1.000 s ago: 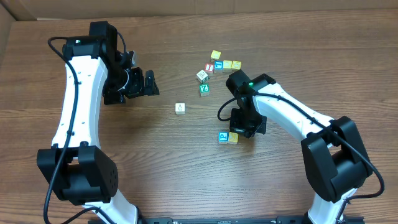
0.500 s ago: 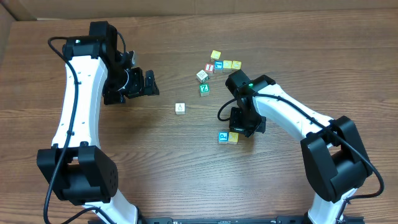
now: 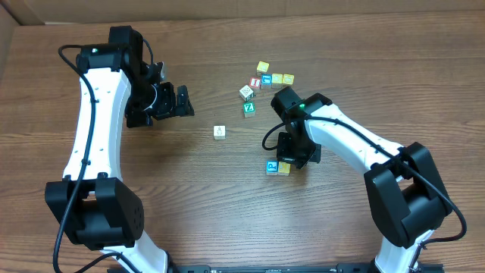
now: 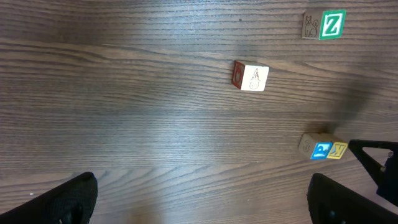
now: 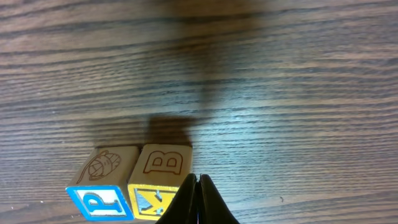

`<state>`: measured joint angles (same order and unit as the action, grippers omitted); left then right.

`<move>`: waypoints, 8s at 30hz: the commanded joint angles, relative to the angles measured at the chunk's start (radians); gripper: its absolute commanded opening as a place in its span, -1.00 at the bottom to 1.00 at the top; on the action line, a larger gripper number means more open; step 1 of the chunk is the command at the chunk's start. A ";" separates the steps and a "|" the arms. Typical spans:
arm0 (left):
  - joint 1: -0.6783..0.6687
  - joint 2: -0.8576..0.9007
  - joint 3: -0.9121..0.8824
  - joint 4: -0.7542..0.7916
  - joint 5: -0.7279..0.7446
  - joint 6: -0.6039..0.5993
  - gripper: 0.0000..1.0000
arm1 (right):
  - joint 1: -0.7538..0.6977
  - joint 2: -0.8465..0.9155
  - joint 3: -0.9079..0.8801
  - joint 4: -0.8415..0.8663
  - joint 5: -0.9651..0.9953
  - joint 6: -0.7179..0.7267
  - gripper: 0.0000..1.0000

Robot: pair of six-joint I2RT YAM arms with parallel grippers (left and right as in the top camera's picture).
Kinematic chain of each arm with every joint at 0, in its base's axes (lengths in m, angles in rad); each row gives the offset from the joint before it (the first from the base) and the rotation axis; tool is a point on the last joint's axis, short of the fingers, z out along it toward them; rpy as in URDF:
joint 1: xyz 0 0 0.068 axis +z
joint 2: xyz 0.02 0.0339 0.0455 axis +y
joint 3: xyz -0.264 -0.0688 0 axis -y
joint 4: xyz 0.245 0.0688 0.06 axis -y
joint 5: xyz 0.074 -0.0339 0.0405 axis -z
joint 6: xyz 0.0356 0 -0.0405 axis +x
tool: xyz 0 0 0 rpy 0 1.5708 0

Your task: Flip 5 blocks

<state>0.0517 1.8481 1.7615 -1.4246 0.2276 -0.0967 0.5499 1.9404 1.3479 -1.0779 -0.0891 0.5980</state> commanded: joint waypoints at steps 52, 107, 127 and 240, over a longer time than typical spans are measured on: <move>-0.006 0.013 0.026 0.001 -0.002 0.004 1.00 | 0.046 0.085 0.175 0.568 0.111 -0.292 0.57; -0.006 0.013 0.026 0.001 -0.002 0.004 1.00 | 0.058 0.230 0.145 0.668 0.114 -0.292 -0.19; -0.006 0.013 0.026 0.001 -0.002 0.004 0.99 | 0.058 0.230 0.145 0.723 0.151 -0.293 0.09; -0.006 0.013 0.026 0.001 -0.002 0.004 1.00 | 0.066 0.391 0.689 0.089 0.088 -0.344 0.05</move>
<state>0.0517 1.8481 1.7618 -1.4246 0.2276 -0.0971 0.6060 2.3230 2.0460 -0.9958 0.0036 0.2604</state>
